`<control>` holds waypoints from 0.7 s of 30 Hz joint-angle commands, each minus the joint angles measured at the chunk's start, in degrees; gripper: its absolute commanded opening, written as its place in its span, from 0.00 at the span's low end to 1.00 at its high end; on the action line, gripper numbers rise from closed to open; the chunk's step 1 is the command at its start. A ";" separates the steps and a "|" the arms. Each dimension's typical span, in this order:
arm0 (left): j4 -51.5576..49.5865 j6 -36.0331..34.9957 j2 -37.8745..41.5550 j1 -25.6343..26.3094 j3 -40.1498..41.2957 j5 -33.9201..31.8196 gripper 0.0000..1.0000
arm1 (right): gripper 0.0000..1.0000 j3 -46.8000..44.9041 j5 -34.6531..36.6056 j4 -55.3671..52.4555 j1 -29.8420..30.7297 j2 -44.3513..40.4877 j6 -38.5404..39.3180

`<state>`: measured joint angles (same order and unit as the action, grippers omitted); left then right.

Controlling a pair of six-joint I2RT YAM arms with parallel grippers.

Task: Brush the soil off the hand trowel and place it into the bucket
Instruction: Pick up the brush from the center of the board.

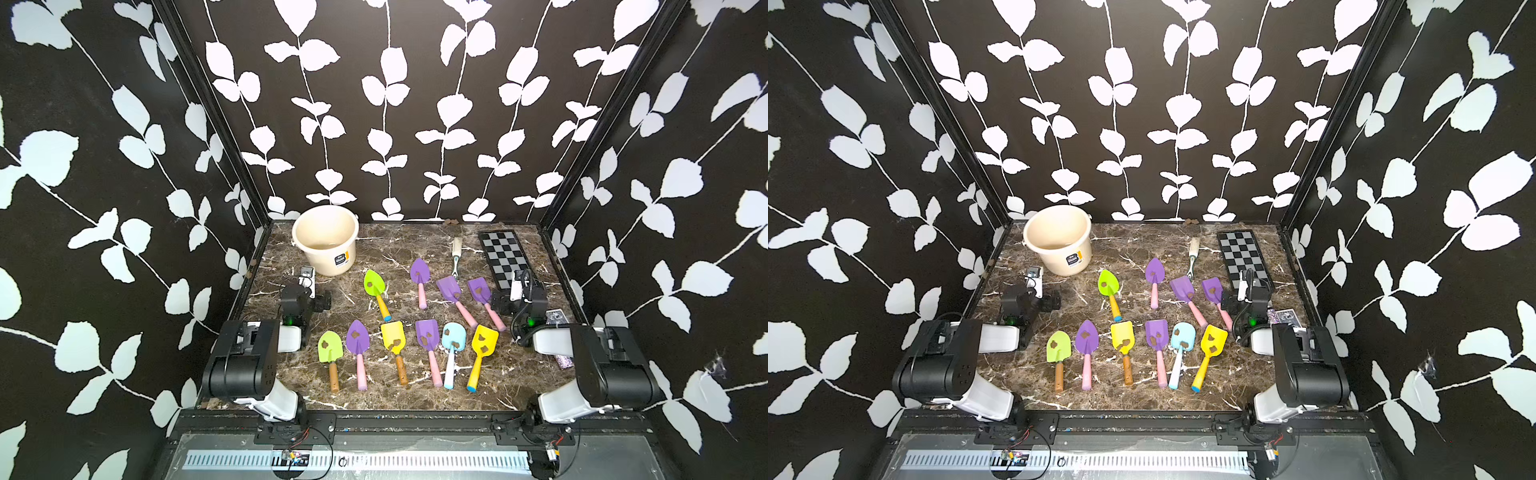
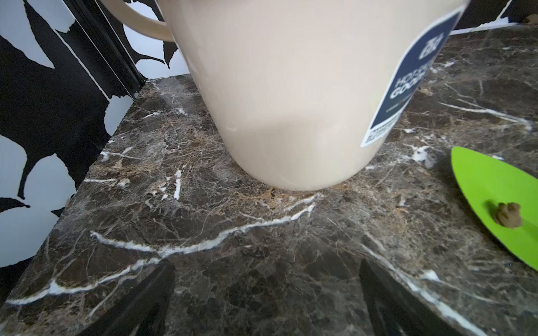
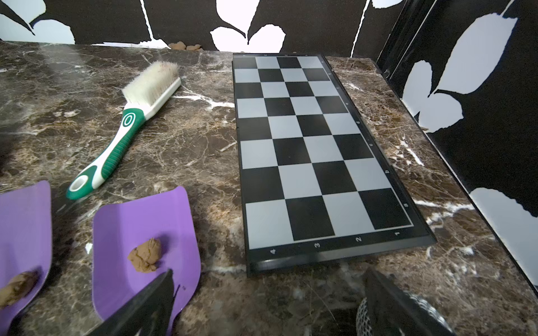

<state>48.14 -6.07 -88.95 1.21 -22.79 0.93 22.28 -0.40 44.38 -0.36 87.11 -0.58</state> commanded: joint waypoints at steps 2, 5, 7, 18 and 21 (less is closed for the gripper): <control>1.08 -0.49 0.00 0.18 -1.20 -0.15 0.99 | 0.99 1.31 0.40 2.91 0.28 0.41 0.93; 1.08 -0.44 0.00 0.19 -1.18 -0.25 0.99 | 0.99 1.27 0.37 2.92 0.28 0.38 0.93; 1.15 -0.44 0.00 0.18 -1.17 -0.17 0.99 | 0.99 1.34 0.40 2.91 0.27 0.39 0.93; 1.33 -0.51 0.08 0.19 -1.01 -0.22 0.99 | 0.99 1.19 0.70 3.22 0.28 -0.38 0.60; 2.58 -1.50 0.18 0.17 -0.37 2.08 0.99 | 0.99 2.63 1.00 -5.17 0.91 -8.01 1.45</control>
<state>48.36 -6.26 -88.95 1.19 -22.92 1.28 22.41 -0.21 42.00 -0.21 84.93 -0.54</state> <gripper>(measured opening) 0.991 0.990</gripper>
